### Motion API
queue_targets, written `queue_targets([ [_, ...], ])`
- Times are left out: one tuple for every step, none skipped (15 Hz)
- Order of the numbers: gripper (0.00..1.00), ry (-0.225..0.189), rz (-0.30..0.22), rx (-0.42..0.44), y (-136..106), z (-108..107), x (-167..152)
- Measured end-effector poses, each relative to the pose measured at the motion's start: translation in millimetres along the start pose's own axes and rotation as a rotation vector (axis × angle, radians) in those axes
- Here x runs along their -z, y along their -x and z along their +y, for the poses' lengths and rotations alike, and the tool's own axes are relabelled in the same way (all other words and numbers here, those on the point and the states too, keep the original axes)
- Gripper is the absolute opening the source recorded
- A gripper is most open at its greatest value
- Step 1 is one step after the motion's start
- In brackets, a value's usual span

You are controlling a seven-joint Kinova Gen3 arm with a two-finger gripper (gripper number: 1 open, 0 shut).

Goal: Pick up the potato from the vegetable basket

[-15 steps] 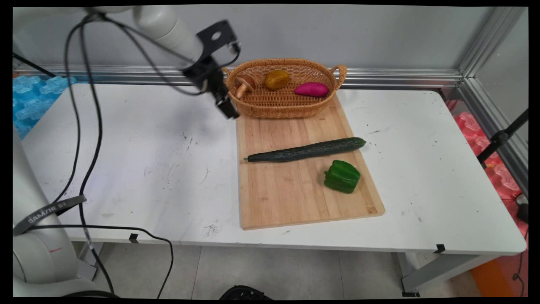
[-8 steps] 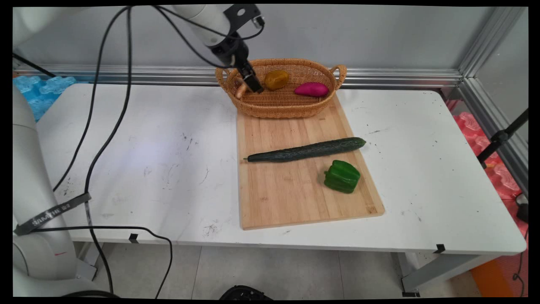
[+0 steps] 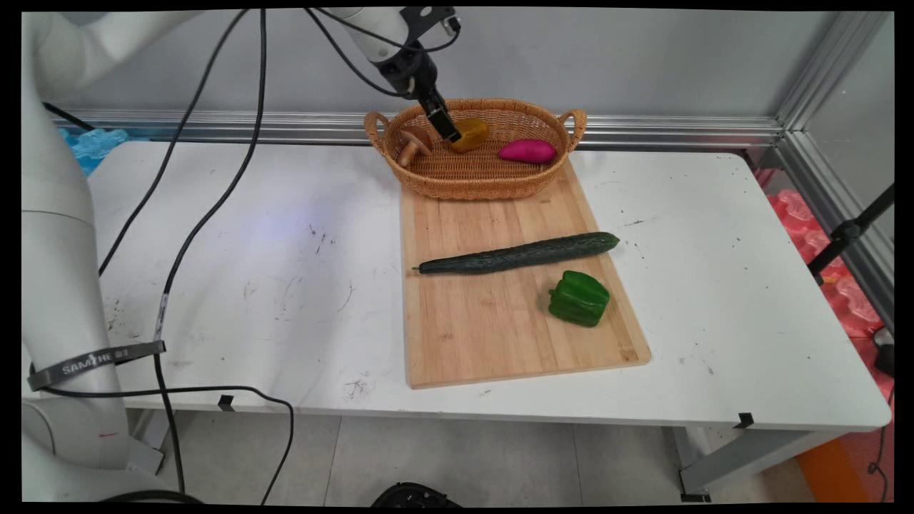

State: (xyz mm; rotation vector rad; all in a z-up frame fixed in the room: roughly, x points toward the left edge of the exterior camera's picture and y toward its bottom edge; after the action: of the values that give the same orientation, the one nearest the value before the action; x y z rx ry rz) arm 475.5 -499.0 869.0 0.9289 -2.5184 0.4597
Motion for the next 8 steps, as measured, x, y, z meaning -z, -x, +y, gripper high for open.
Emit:
queue_targets([
  [1.0,0.003,0.003,0.0,-1,-4,-3],
  [1.0,0.006,0.007,0.001,-2,-10,-8],
  [1.0,0.008,0.011,0.003,-3,-16,-14],
  [1.0,0.01,0.015,0.007,-3,-22,-20],
  [1.0,0.012,0.019,0.011,-4,-26,-24],
  [1.0,0.013,0.022,0.014,-4,-29,-27],
  [1.0,0.014,0.026,0.018,-4,-32,-32],
  [1.0,0.015,0.032,0.021,-4,-36,-37],
])
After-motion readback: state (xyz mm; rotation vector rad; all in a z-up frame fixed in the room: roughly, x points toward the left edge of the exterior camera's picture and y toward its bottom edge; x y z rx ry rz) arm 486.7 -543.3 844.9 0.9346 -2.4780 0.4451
